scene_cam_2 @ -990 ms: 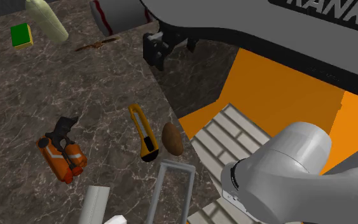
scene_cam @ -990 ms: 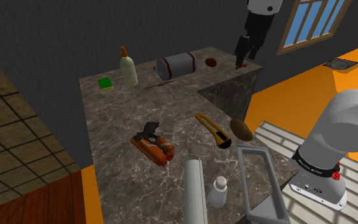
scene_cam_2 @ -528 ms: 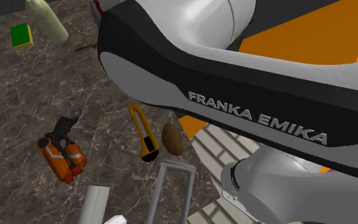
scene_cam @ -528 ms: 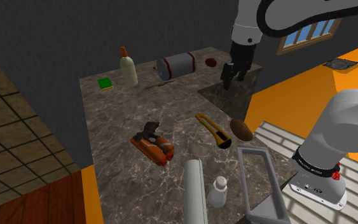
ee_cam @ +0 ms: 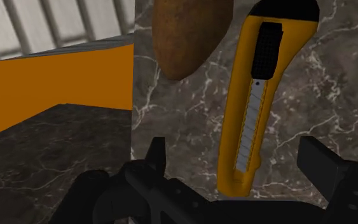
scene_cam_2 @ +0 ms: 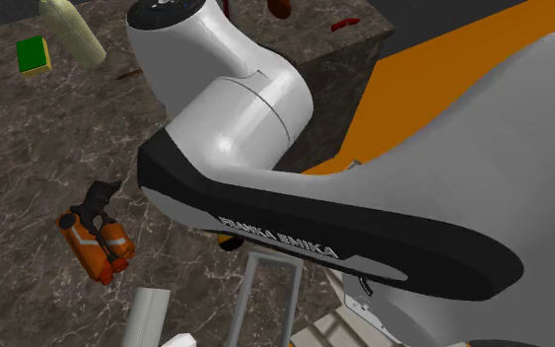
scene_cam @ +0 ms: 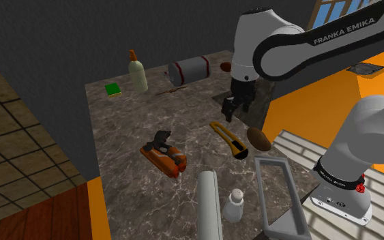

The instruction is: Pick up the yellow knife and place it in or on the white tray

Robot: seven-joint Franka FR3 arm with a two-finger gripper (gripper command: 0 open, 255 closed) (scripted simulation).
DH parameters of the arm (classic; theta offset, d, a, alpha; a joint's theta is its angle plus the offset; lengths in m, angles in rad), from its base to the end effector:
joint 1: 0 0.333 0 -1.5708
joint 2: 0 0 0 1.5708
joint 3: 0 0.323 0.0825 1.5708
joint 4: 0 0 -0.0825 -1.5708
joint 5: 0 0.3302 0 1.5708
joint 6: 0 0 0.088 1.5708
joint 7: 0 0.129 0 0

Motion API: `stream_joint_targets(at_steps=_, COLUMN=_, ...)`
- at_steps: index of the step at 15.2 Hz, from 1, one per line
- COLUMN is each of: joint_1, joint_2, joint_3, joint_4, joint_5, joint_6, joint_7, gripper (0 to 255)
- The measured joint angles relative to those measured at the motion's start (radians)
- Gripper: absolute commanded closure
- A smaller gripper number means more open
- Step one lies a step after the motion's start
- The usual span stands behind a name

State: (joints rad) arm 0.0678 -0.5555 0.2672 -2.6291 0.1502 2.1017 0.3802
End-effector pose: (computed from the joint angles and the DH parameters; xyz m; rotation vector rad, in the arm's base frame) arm 0.3014 0.1169 0.4308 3.1283 -0.2478 0.0305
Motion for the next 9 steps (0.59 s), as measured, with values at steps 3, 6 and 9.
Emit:
stream_joint_targets(at_steps=3, joint_1=0.016, joint_2=0.081, joint_3=0.058, joint_4=-0.023, joint_5=0.024, joint_6=0.092, joint_7=0.070, gripper=0)
stream_joint_targets(at_steps=6, joint_1=0.015, joint_2=0.134, joint_3=0.079, joint_4=-0.033, joint_5=0.027, joint_6=0.149, joint_7=0.094, gripper=0)
stream_joint_targets(at_steps=9, joint_1=0.013, joint_2=0.166, joint_3=0.089, joint_4=-0.050, joint_5=0.026, joint_6=0.198, joint_7=0.100, gripper=0)
